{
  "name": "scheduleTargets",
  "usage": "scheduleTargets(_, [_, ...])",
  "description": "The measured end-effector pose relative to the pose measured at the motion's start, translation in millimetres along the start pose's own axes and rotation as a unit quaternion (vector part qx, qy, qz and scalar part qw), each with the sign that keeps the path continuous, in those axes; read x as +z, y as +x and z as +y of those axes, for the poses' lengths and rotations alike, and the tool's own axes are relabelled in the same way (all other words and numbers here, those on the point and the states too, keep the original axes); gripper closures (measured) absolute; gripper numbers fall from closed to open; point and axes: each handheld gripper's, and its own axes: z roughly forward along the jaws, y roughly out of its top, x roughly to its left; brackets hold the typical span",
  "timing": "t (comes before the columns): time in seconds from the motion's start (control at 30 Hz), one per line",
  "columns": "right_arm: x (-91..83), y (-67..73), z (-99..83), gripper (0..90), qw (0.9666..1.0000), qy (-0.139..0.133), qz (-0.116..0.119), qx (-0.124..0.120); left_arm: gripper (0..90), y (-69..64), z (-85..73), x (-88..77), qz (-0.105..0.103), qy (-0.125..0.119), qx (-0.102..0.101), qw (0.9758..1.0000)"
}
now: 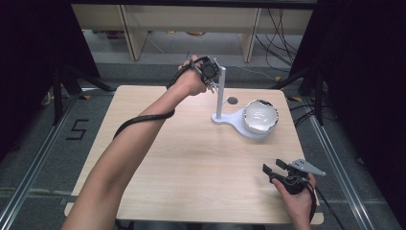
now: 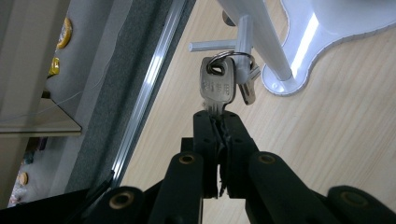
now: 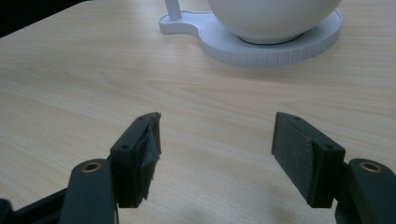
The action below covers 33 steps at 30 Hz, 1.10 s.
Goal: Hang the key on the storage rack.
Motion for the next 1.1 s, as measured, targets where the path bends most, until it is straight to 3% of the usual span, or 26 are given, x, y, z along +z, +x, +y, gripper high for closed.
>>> scheduleTargets(0.3, [-0.9, 0.1, 0.2, 33.6, 1.0000, 0.007, 0.001, 0.001, 84.8, 0.8, -5.2, 10.1, -0.009, -0.010, -0.017, 0.9998])
scheduleTargets(0.4, [0.3, -0.4, -0.3, 33.5, 1.0000, 0.001, 0.001, 0.000, 80.2, -0.4, -6.5, 12.5, -0.004, -0.018, -0.015, 0.9997])
scheduleTargets(0.47, [-0.3, -2.5, 0.4, 33.5, 0.9999, -0.002, 0.001, -0.013, 79.9, 0.0, -7.6, 11.4, 0.001, -0.028, -0.017, 0.9995])
scheduleTargets(0.57, [-0.1, -0.8, -0.5, 33.2, 1.0000, 0.002, 0.001, -0.003, 71.0, -0.4, -13.7, 5.9, 0.007, -0.051, -0.026, 0.9983])
scheduleTargets(0.67, [-0.6, -1.6, -0.3, 33.2, 0.9999, 0.003, -0.004, -0.012, 63.0, -3.0, -20.5, 1.9, 0.004, -0.069, -0.034, 0.9970])
scheduleTargets(0.73, [-0.9, -0.6, 0.0, 33.2, 1.0000, 0.003, 0.000, -0.005, 59.4, -7.7, -31.6, -1.7, 0.004, -0.097, -0.048, 0.9941])
scheduleTargets(0.83, [-0.4, -1.5, -0.2, 33.2, 0.9999, 0.002, -0.007, -0.015, 50.1, -15.0, -52.1, -5.3, -0.001, -0.132, -0.072, 0.9886])
scheduleTargets(0.87, [-0.6, 0.6, -0.9, 33.2, 1.0000, 0.000, -0.010, -0.001, 47.3, -17.4, -59.9, -6.1, -0.004, -0.143, -0.081, 0.9864])
scheduleTargets(0.9, [0.2, -0.1, -0.9, 33.2, 1.0000, -0.003, -0.005, -0.005, 43.5, -19.7, -67.8, -7.0, -0.005, -0.153, -0.093, 0.9839])
scheduleTargets(1.0, [-0.2, -0.7, -0.2, 33.3, 1.0000, -0.002, 0.000, -0.008, 39.5, -26.0, -91.5, -9.4, -0.008, -0.176, -0.115, 0.9776])
scheduleTargets(1.07, [1.0, -1.9, -0.5, 33.3, 0.9997, -0.007, -0.009, -0.020, 37.7, -29.7, -107.2, -11.1, -0.015, -0.184, -0.125, 0.9749])
scheduleTargets(1.1, [-1.0, -1.6, 0.2, 33.3, 0.9997, 0.005, -0.012, -0.022, 37.0, -32.1, -114.9, -11.7, -0.017, -0.187, -0.127, 0.9739])
